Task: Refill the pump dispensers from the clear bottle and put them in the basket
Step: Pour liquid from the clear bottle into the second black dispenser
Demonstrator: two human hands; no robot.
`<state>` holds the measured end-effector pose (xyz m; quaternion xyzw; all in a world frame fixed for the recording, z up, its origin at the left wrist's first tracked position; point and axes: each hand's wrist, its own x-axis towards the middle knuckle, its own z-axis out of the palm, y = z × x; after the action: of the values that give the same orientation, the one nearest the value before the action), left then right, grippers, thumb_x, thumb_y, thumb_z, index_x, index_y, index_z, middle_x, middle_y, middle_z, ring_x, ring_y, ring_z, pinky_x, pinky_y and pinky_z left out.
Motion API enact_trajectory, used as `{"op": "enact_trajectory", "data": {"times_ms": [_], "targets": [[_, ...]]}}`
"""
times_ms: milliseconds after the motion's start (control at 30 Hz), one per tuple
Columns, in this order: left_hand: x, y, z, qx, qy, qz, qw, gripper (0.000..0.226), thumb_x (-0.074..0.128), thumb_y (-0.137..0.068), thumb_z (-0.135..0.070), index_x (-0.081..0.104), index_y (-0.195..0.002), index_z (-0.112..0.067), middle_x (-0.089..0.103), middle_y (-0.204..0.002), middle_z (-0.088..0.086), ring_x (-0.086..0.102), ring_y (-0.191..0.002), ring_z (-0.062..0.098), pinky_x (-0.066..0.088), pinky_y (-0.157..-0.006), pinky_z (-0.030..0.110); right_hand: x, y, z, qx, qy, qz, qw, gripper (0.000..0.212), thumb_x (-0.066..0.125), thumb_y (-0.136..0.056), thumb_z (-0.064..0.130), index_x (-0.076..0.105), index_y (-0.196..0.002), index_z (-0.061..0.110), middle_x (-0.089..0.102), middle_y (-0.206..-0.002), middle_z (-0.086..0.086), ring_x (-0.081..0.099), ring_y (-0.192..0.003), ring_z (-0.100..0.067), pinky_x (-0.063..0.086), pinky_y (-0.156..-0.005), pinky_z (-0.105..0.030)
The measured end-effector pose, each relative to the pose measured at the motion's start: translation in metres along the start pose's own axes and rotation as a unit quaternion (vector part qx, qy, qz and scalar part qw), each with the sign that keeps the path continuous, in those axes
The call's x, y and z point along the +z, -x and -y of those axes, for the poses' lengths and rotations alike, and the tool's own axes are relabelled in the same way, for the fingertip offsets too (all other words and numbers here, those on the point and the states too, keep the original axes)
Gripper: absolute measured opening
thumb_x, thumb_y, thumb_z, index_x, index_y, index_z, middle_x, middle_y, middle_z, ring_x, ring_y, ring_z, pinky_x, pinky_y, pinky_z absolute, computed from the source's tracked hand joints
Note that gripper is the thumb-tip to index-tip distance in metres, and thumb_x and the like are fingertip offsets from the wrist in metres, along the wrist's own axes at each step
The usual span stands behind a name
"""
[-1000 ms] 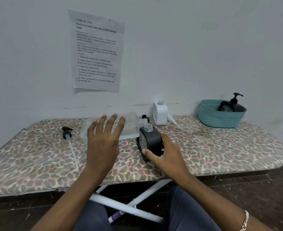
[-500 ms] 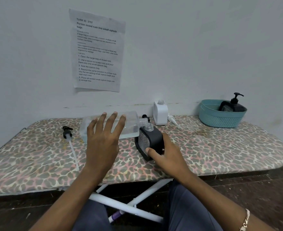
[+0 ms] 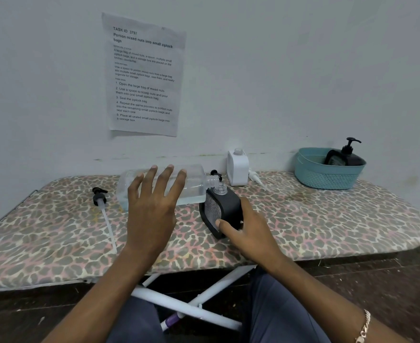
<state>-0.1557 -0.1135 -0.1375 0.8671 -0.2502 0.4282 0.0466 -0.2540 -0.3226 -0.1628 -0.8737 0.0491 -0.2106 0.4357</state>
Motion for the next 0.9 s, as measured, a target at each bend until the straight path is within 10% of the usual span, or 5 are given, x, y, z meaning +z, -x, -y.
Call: {"op": "enact_trajectory", "data": {"times_ms": [900], "targets": [[-0.0025, -0.0015, 0.0004, 0.002, -0.009, -0.008, 1.000, 0.083, 0.068, -0.074, 0.014, 0.056, -0.150, -0.017, 0.058, -0.150, 0.013, 0.048, -0.143, 0.041, 0.030, -0.117, 0.058, -0.0010, 0.0017, 0.0016, 0.001, -0.005, 0.006, 1.000, 0.039, 0.071, -0.092, 0.038, 0.050, -0.124, 0.031, 0.069, -0.101, 0.014, 0.064, -0.089, 0.002, 0.054, -0.071, -0.021]]}}
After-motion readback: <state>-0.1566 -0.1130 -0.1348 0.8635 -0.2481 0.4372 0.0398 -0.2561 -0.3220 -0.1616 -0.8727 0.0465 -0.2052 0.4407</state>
